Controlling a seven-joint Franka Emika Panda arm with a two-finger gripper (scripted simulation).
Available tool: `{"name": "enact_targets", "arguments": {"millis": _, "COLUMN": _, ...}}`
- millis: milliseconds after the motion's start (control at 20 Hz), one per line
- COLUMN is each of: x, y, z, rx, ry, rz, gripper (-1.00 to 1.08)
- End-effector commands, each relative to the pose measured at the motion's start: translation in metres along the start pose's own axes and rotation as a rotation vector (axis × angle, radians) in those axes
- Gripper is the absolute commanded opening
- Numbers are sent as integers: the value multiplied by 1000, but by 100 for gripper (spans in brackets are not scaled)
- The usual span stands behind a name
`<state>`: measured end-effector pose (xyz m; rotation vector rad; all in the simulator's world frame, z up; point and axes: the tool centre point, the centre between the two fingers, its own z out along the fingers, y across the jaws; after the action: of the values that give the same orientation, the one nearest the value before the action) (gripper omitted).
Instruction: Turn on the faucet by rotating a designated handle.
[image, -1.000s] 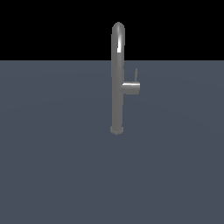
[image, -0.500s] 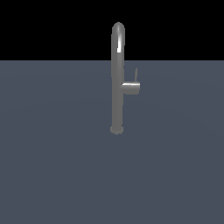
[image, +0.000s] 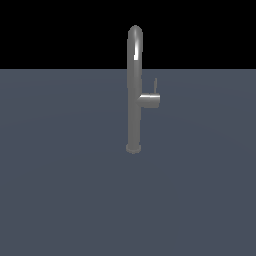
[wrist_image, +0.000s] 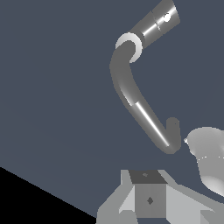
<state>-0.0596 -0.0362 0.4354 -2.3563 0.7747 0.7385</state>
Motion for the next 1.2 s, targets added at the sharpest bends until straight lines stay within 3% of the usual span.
{"name": "enact_targets", "arguments": {"millis": 0, "x": 17, "y": -1, "z": -1, "rx": 52, "ry": -49, "rz": 48, "gripper": -100}}
{"name": "enact_targets", "arguments": {"millis": 1150, "x": 171, "y": 20, "z": 42, "rx": 548, "ry": -511, "rz": 516, "gripper": -100}}
